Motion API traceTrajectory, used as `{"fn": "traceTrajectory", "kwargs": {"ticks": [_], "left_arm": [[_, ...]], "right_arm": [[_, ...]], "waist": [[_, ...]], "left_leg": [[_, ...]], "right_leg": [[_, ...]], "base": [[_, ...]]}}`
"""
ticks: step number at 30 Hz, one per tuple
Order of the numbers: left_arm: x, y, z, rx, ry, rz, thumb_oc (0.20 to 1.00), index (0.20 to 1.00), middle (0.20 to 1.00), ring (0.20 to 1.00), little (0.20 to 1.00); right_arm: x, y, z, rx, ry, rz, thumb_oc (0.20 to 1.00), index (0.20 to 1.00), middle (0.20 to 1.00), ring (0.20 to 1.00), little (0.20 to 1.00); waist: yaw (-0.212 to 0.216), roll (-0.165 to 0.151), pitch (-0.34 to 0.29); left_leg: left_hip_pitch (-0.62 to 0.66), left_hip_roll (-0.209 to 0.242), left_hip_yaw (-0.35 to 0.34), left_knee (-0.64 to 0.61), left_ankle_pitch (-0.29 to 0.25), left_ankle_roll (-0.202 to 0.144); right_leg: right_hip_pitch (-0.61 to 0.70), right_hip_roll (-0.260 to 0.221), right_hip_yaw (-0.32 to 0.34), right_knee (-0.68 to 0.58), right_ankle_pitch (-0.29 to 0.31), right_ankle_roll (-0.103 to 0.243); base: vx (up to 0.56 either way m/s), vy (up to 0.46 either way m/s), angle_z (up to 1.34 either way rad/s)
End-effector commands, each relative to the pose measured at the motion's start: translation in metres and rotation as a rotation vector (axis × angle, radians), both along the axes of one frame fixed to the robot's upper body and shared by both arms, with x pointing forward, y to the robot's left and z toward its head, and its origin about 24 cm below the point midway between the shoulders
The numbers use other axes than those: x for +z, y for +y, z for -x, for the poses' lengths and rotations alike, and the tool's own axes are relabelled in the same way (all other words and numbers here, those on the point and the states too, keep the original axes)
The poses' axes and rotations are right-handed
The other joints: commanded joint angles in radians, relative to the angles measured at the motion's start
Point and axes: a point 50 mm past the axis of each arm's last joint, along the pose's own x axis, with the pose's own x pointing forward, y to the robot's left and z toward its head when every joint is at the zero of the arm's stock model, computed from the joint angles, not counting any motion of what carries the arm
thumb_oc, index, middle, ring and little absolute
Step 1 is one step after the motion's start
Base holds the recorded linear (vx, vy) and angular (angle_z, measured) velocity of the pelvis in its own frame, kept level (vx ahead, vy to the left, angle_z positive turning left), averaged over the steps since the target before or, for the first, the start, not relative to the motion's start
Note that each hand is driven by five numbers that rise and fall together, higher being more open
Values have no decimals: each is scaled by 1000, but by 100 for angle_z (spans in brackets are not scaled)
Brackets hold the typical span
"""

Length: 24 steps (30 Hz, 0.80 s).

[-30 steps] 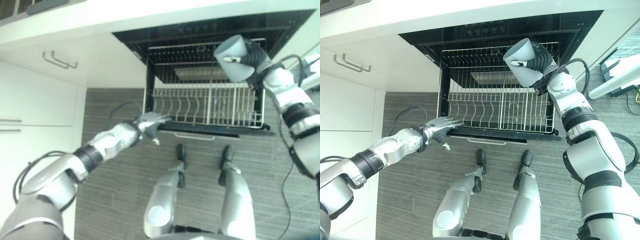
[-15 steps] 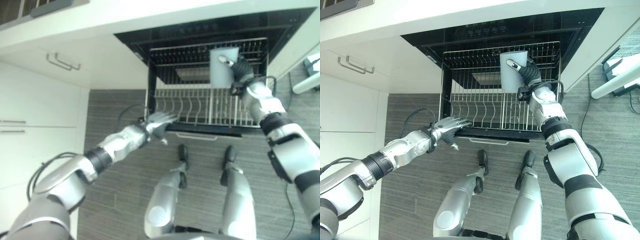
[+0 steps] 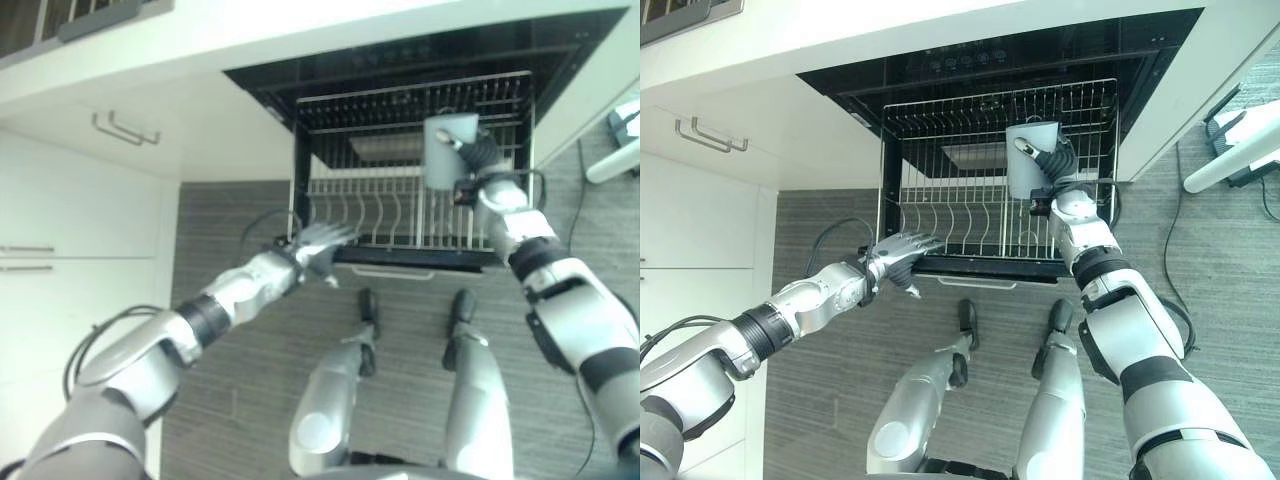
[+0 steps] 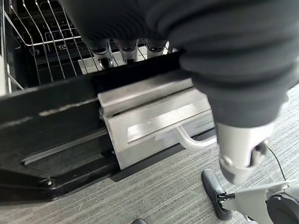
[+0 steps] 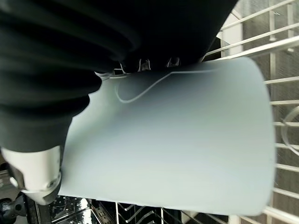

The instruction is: Place the dishes in the dishwasher.

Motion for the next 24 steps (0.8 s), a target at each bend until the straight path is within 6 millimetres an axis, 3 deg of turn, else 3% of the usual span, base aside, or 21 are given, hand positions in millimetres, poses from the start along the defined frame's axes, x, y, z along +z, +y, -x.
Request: {"fn": "traceTrajectory", "kwargs": {"ticks": [1, 4, 5, 6, 12, 20, 22, 24], "left_arm": [[-44, 5, 27, -36, 126, -90, 1000, 1000, 1000, 1000, 1000], [-44, 8, 28, -30, 129, -91, 1000, 1000, 1000, 1000, 1000], [-45, 8, 29, -29, 129, -90, 1000, 1000, 1000, 1000, 1000], [-45, 8, 29, -27, 128, -88, 1000, 1000, 1000, 1000, 1000], [-52, 8, 33, -26, 126, -82, 1000, 1000, 1000, 1000, 1000], [-53, 11, 34, -26, 123, -80, 1000, 1000, 1000, 1000, 1000], [-54, 11, 35, -21, 123, -81, 1000, 1000, 1000, 1000, 1000], [-58, 13, 36, -3, 104, -82, 1000, 1000, 1000, 1000, 1000]], "right_arm": [[29, -27, 2, -172, -109, 63, 200, 200, 200, 200, 200], [28, -35, 4, -235, -114, 93, 200, 200, 200, 200, 200], [27, -37, 5, -251, -113, 98, 401, 401, 401, 401, 401], [28, -43, 7, -348, -116, 150, 1000, 1000, 1000, 1000, 1000], [34, -49, 9, -475, -140, 219, 1000, 1000, 1000, 1000, 1000], [32, -48, 9, -466, -134, 214, 1000, 1000, 1000, 1000, 1000], [34, -47, 9, -451, -155, 184, 1000, 1000, 1000, 1000, 1000], [37, -42, 9, -405, -207, 8, 1000, 1000, 1000, 1000, 1000]], "waist": [[-7, -11, 27], [-10, -12, 27], [-10, -12, 27], [-12, -11, 27], [-12, -6, 27], [-9, -4, 27], [-9, -5, 27], [-7, -5, 27]], "left_leg": [[-71, 29, 5, 49, 3, -3], [-74, 31, 6, 50, 3, -4], [-75, 31, 6, 50, 3, -4], [-76, 32, 8, 48, 2, -3], [-77, 31, 9, 42, 3, -2], [-82, 30, 9, 39, 6, -3], [-78, 31, 9, 35, 7, -2], [-68, 32, 9, 31, 8, -3]], "right_leg": [[83, -104, -57, -60, 35, 98], [79, -103, -56, -60, 37, 99], [78, -103, -55, -60, 37, 100], [75, -104, -55, -63, 40, 103], [73, -103, -52, -69, 42, 106], [70, -103, -54, -72, 44, 107], [73, -103, -56, -74, 44, 107], [82, -102, -56, -73, 41, 105]], "base": [[0, 0, 0], [0, 0, 0], [0, 0, 0], [0, 0, 0], [-8, 9, -2], [-3, 2, 0], [0, 0, 0], [0, 0, 0]]}}
